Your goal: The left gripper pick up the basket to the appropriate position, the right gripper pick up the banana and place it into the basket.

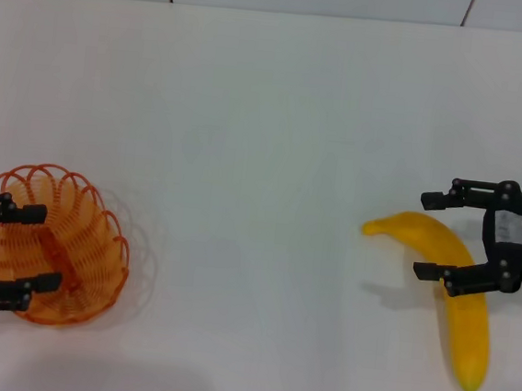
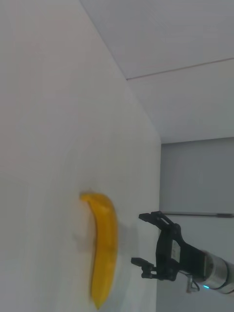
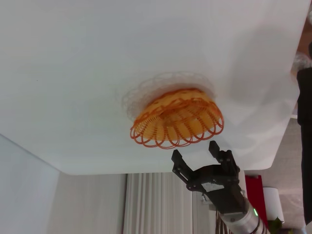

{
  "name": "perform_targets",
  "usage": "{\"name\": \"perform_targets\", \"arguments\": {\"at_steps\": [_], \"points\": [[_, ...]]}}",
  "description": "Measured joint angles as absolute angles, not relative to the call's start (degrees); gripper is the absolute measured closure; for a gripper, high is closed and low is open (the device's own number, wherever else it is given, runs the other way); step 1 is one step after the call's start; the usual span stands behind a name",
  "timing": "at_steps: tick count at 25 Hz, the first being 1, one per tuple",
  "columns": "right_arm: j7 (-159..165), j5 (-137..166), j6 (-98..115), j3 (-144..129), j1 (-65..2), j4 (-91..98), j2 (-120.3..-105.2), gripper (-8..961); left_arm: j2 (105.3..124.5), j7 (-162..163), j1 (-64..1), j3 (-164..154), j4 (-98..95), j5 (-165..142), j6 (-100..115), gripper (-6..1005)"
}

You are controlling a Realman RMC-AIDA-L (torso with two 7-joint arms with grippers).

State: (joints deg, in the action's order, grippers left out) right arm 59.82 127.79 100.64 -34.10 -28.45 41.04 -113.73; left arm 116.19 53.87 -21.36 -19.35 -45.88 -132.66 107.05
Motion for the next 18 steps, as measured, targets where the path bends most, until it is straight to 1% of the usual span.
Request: {"name": "perform_targets", "arguments": {"at_steps": [18], "points": [[59.76, 127.79, 100.28, -34.19, -28.41, 41.04, -113.73, 70, 116.19, 53.90, -22.23, -15.77, -45.87, -132.12, 107.06, 186]]}}
